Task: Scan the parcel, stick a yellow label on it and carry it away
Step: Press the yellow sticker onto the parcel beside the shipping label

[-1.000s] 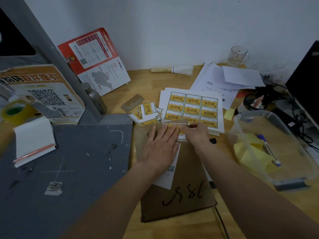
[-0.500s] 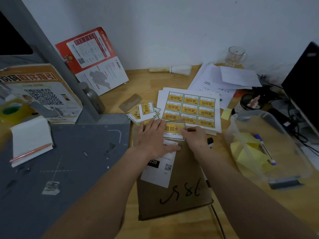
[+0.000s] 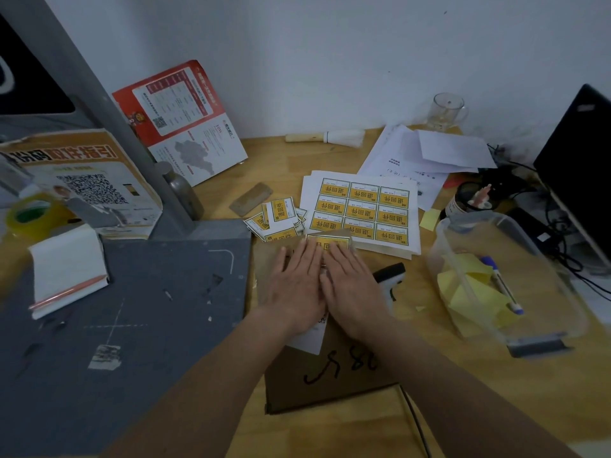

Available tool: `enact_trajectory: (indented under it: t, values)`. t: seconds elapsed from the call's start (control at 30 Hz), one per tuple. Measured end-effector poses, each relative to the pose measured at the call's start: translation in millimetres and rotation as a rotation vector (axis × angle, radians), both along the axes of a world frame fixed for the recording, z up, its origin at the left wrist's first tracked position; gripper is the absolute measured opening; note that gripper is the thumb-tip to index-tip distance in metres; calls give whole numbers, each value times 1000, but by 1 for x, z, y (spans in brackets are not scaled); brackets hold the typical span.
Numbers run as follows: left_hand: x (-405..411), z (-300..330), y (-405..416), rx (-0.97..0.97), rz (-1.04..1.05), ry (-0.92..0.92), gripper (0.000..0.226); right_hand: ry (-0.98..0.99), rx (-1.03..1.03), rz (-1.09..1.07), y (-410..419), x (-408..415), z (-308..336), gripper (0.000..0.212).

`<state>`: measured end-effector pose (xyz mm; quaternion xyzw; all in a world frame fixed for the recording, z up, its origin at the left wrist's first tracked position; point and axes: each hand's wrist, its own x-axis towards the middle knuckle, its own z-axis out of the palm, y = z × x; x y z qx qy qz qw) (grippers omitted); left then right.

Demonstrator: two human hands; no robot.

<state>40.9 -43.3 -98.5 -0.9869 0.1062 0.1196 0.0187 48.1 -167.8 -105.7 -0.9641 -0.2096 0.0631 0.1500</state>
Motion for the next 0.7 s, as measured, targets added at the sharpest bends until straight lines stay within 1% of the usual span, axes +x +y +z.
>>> enact_trajectory:
  t: [0.07, 0.1, 0.17, 0.27, 0.33, 0.4, 0.43, 0.5, 0.57, 0.67, 0.7]
  values:
    - [-5, 2, 5, 32, 31, 17, 77, 4, -50, 1, -7, -4, -1, 83]
    - [-8, 3, 6, 35, 49, 25, 80, -16, -69, 6, -11, -6, -2, 87]
    - [-12, 5, 5, 56, 86, 33, 83, -55, -85, 21, -16, -12, -2, 92]
    - [-10, 8, -2, 124, 96, 16, 88, -30, -117, 25, -22, -19, 0, 96]
    - [-7, 7, -6, 105, 31, -3, 86, -15, -150, 13, -25, -22, 5, 94]
    - [-2, 4, -5, 55, -66, 18, 82, -13, -188, -11, -28, -24, 7, 85]
    - [1, 3, -3, 33, -68, 32, 84, -16, -194, -26, -29, -26, 5, 81]
    - [12, 1, 0, 3, 3, 38, 92, -18, -200, -33, -30, -27, 4, 77]
    - [22, -1, 2, 16, 56, 51, 97, -54, -165, -46, -29, -26, 6, 75]
    - [28, -4, 4, 26, 95, 62, 96, -80, -81, -36, -23, -13, 20, 59]
    - [28, -5, 5, 34, 97, 62, 95, -65, -75, -10, -20, -8, 21, 61]
